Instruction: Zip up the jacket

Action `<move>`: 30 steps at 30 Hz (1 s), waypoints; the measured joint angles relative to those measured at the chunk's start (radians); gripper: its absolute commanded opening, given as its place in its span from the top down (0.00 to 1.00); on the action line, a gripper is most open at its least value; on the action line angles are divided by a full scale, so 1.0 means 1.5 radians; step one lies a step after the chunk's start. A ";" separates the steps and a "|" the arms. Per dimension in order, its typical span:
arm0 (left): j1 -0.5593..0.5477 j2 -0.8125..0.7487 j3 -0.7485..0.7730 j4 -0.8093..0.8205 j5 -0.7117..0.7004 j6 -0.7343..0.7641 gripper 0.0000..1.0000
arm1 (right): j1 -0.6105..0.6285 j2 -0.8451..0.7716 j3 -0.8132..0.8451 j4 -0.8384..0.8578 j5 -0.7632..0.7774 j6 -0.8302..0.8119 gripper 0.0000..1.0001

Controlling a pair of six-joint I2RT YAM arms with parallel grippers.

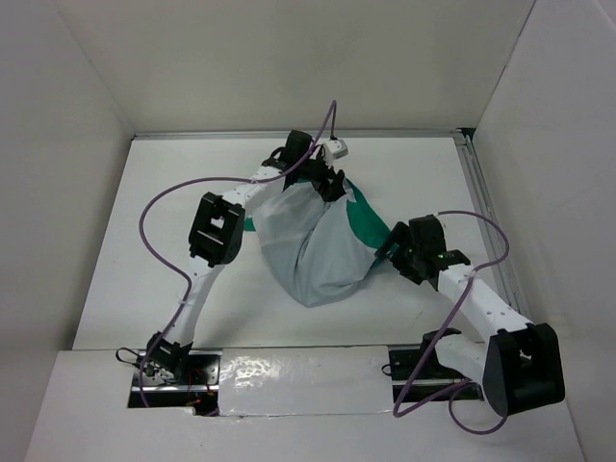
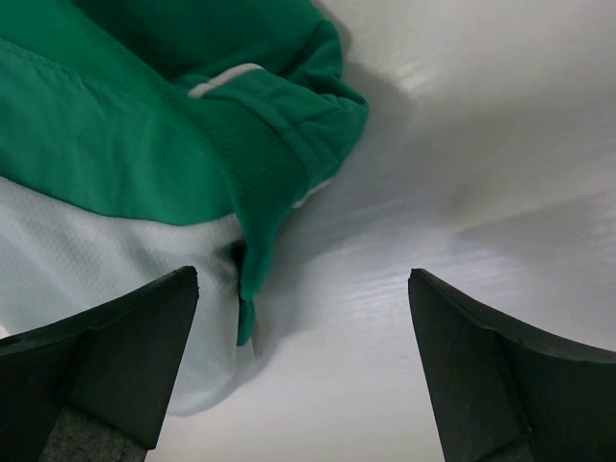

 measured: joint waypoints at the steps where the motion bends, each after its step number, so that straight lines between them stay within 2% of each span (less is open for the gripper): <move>1: 0.002 0.012 0.008 0.014 -0.001 -0.009 0.01 | 0.003 0.008 0.000 0.011 0.000 0.002 0.06; 5: 0.009 0.045 0.026 0.057 -0.002 -0.031 0.03 | 0.010 0.056 0.006 0.043 0.004 0.009 0.16; 7: 0.013 0.060 0.035 0.080 0.000 -0.046 0.01 | 0.012 0.089 0.017 0.049 0.009 0.011 0.30; 8: 0.014 0.065 0.036 0.091 0.001 -0.050 0.01 | 0.013 0.106 0.025 0.050 0.012 0.012 0.42; 9: 0.014 0.069 0.037 0.100 0.002 -0.057 0.01 | 0.015 0.122 0.033 0.052 0.017 0.013 0.49; 11: 0.016 0.073 0.037 0.110 0.002 -0.065 0.01 | 0.018 0.140 0.047 0.055 0.025 0.016 0.54; 12: 0.016 0.073 0.037 0.113 0.003 -0.066 0.21 | 0.019 0.144 0.051 0.057 0.028 0.017 0.67; 13: 0.016 0.074 0.040 0.115 0.005 -0.072 0.37 | 0.021 0.146 0.055 0.061 0.033 0.017 0.71; 14: 0.016 0.076 0.043 0.118 0.009 -0.077 0.94 | 0.022 0.146 0.056 0.065 0.036 0.017 0.89; 15: 0.016 0.077 0.047 0.122 0.015 -0.082 1.00 | 0.023 0.146 0.058 0.067 0.038 0.014 1.00; 20: 0.016 0.078 0.051 0.137 0.032 -0.085 1.00 | 0.029 0.145 0.087 0.053 0.077 0.012 1.00; 23: 0.015 0.061 0.026 0.145 -0.002 -0.101 1.00 | 0.034 0.136 0.133 0.026 0.116 0.002 1.00; 26: 0.016 -0.011 -0.053 0.145 -0.054 -0.120 1.00 | 0.054 0.101 0.196 -0.008 0.183 -0.008 1.00; 30: 0.015 -0.173 -0.150 0.130 -0.152 -0.149 1.00 | 0.102 0.038 0.299 -0.053 0.274 -0.044 1.00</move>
